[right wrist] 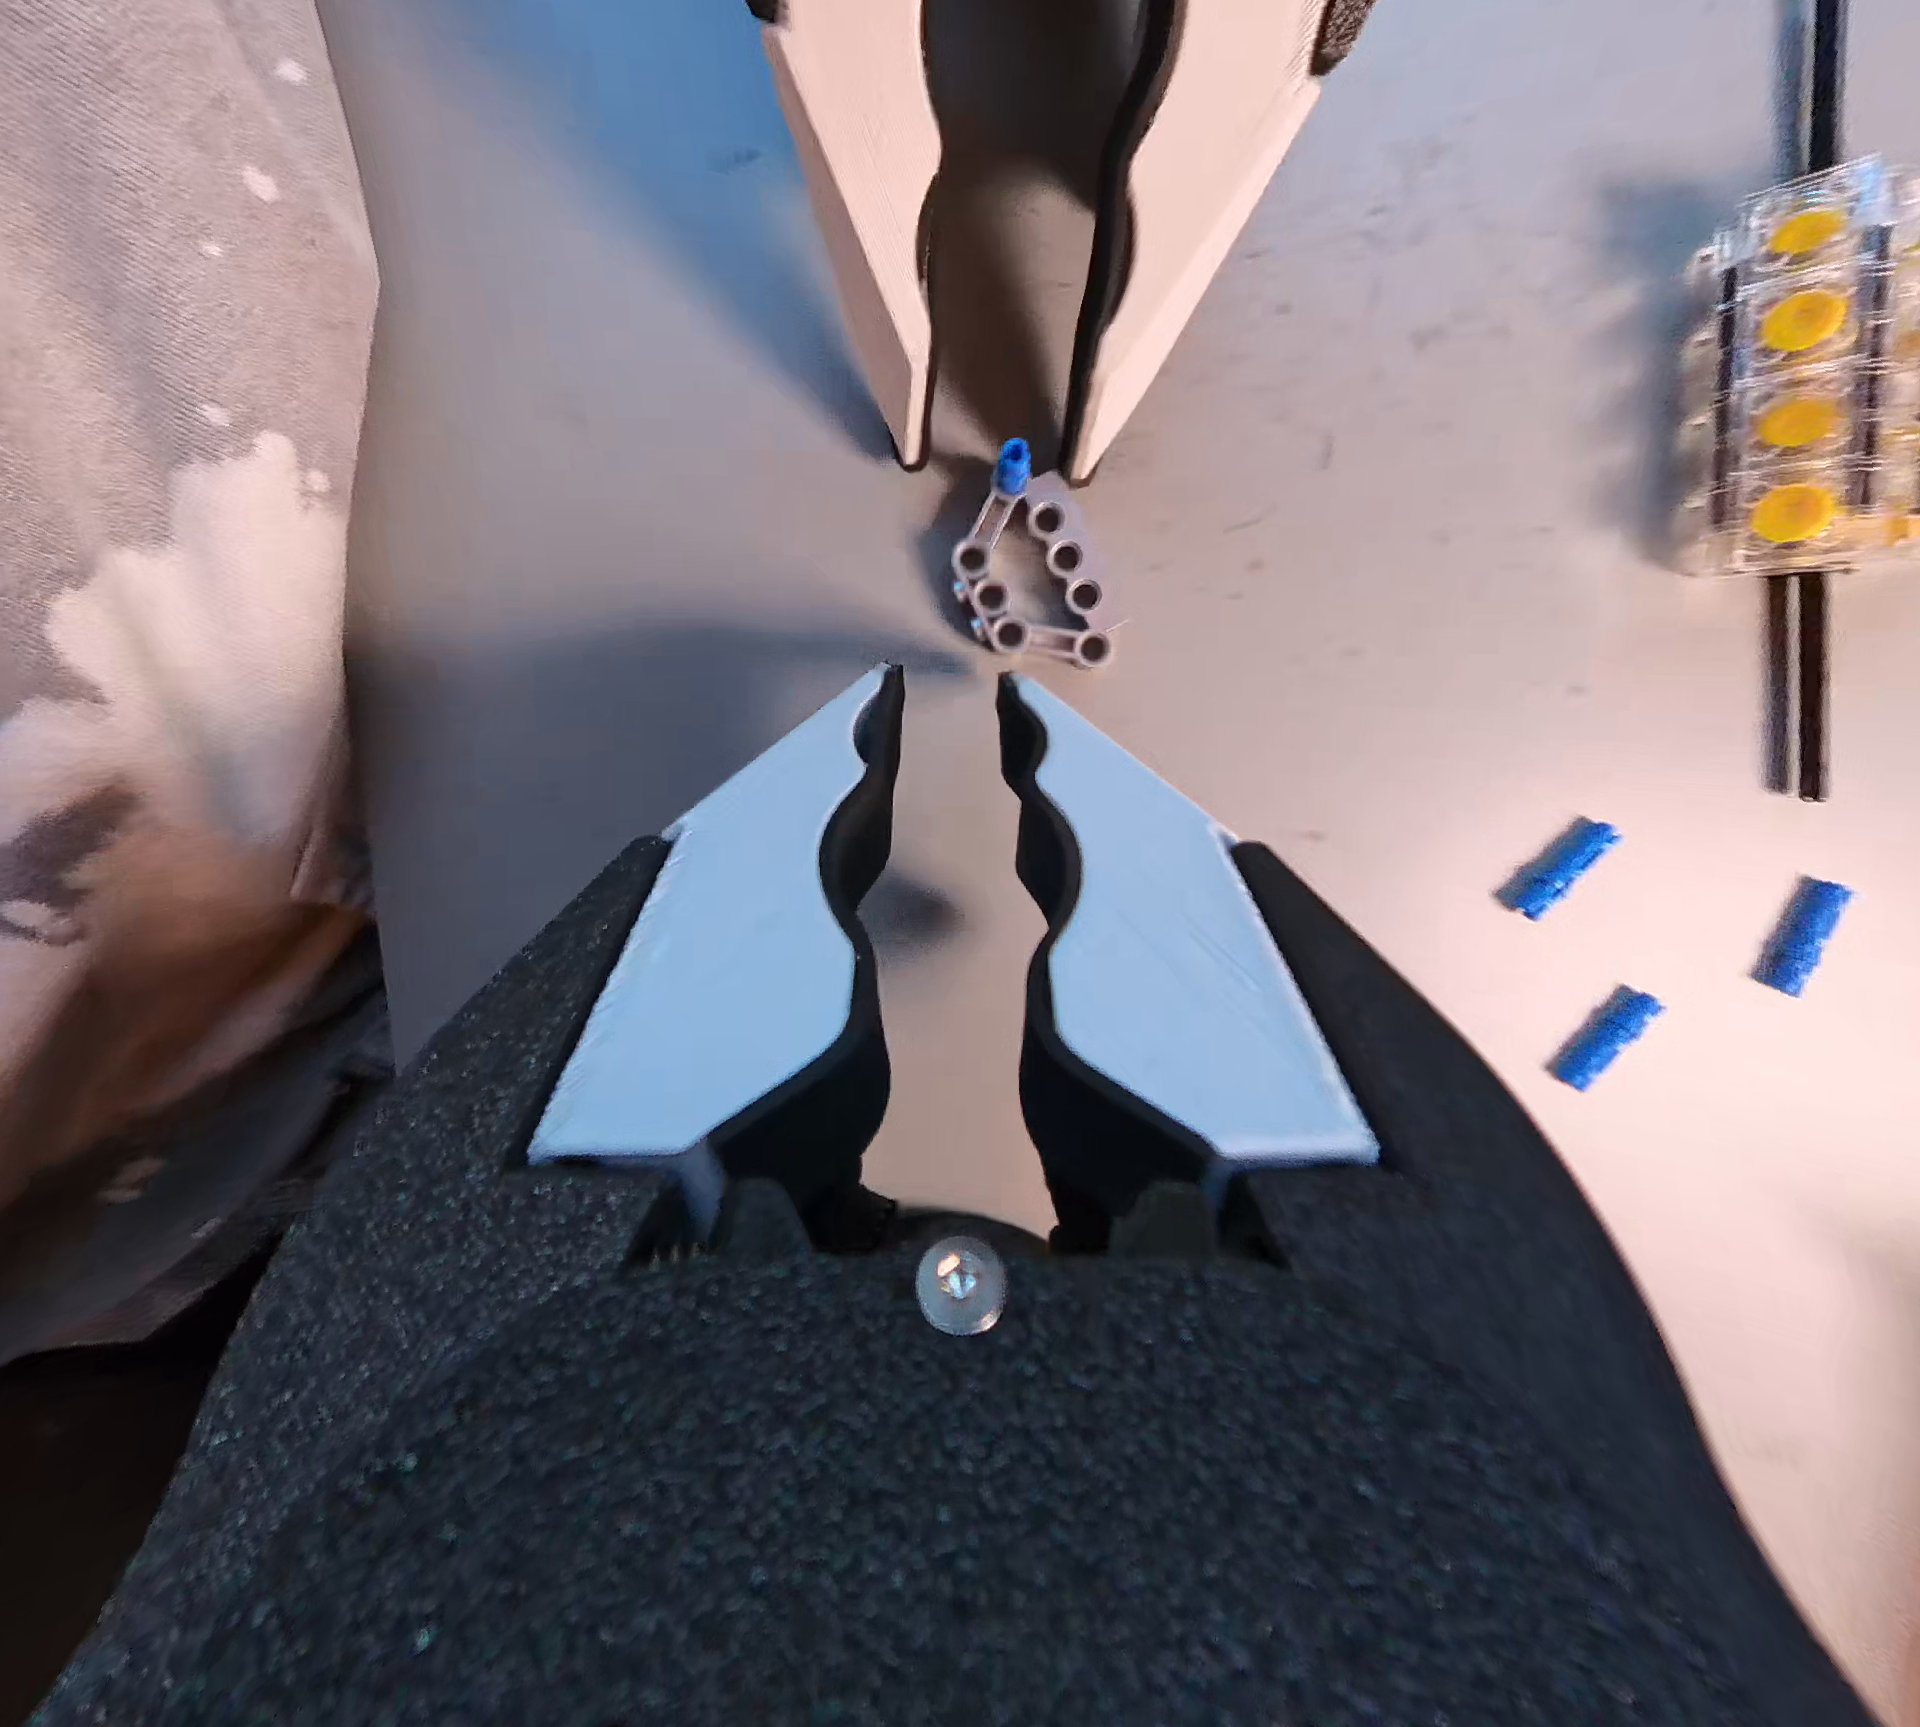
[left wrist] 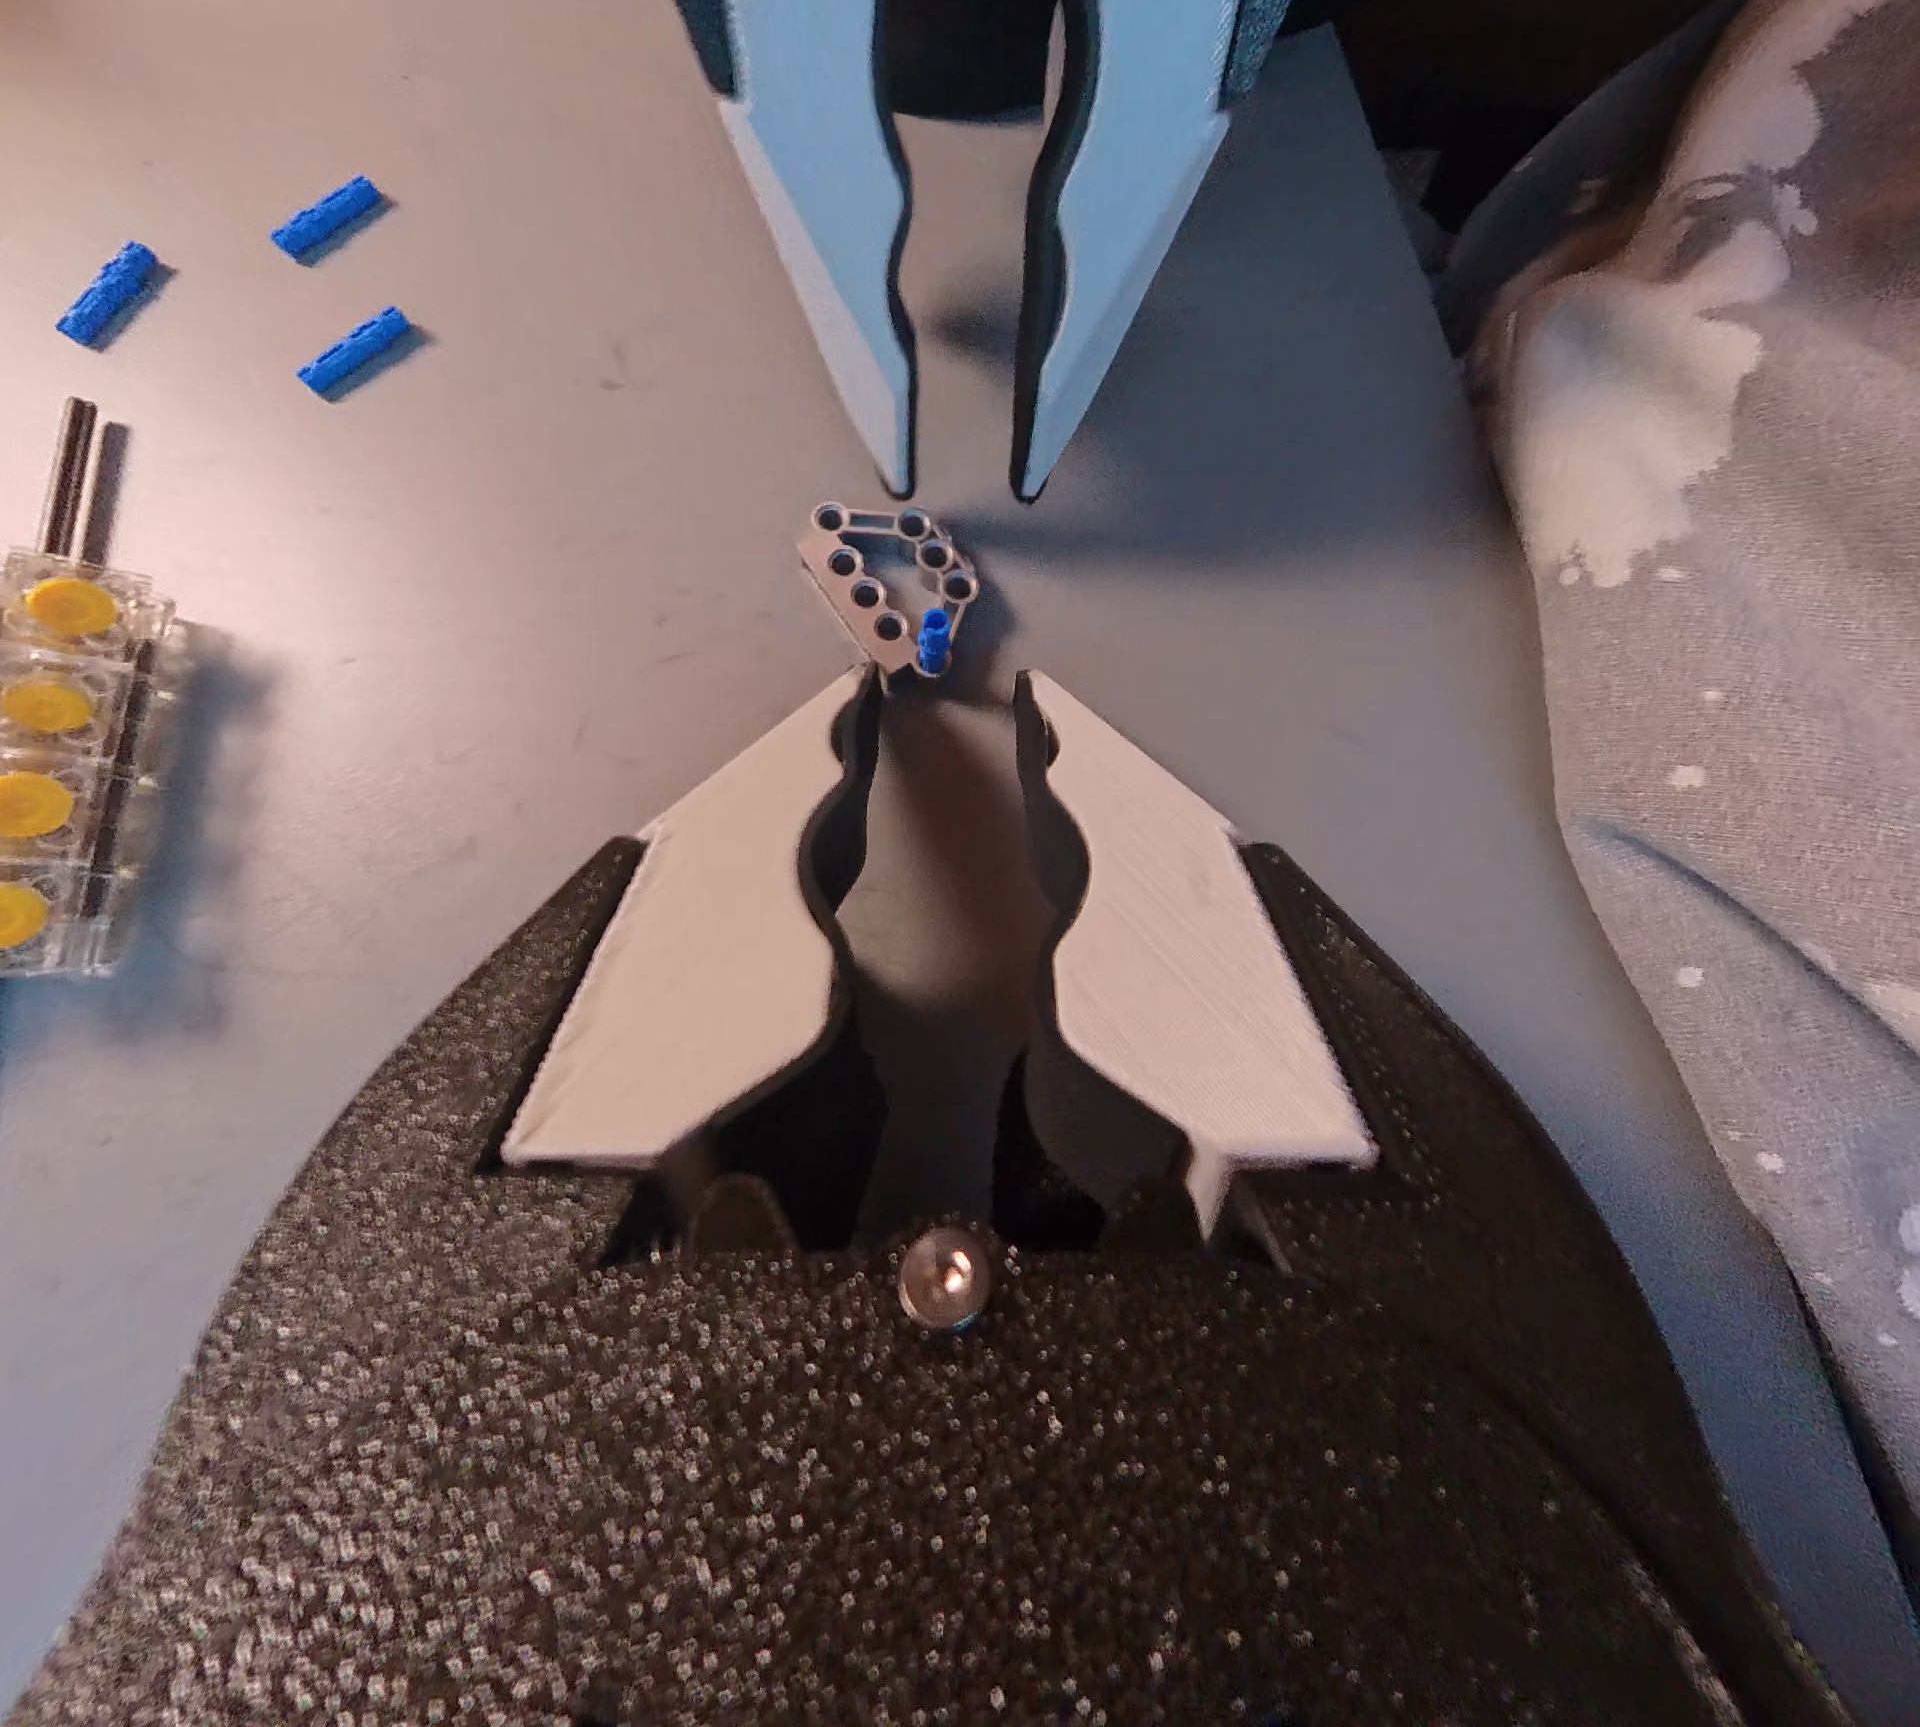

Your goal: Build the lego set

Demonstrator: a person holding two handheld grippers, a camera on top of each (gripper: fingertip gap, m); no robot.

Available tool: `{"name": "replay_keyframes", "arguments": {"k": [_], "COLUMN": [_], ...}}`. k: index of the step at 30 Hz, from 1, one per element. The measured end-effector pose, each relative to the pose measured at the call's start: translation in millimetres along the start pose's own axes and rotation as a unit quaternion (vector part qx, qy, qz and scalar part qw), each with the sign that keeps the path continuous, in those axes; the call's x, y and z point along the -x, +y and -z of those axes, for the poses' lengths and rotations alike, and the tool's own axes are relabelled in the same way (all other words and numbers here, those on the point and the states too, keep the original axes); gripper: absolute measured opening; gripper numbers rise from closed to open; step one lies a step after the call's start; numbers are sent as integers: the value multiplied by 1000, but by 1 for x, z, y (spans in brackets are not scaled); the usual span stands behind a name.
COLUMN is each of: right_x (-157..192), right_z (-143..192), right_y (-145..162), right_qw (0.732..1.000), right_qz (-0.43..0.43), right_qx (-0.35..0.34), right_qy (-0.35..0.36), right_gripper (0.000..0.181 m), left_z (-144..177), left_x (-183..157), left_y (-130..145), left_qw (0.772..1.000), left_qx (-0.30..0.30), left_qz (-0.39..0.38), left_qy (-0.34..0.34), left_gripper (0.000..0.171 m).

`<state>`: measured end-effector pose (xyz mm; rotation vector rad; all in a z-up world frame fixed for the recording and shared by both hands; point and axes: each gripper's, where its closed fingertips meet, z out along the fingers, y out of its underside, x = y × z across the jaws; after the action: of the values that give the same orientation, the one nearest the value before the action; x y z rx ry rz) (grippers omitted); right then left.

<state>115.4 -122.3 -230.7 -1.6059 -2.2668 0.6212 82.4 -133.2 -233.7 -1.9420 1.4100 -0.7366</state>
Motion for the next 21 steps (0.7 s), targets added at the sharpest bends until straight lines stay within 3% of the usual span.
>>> {"name": "replay_keyframes", "arguments": {"k": [6,10,13,17,21], "right_x": [-4,-3,-7,3,6], "right_z": [-14,-19,-12,-3,-12], "right_y": [-11,-22,-17,-5,-8], "right_qw": [1000,1000,1000,1000,1000], "right_qz": [-6,13,-2,-21,-9], "right_qx": [-4,-14,-5,13,8], "right_qy": [-11,-22,-3,0,5], "right_gripper": [48,63,62,35,35], "left_z": [-3,9,15,13,8], "left_x": [-26,-17,2,9,9], "left_y": [1,-2,1,4,1], "left_qw": [998,999,1000,1000,1000], "left_qx": [12,-2,-7,-3,-3], "left_qz": [-27,-18,2,1,-12], "left_qy": [51,39,7,-12,-21], "left_gripper": [25,23,23,23,34]}}
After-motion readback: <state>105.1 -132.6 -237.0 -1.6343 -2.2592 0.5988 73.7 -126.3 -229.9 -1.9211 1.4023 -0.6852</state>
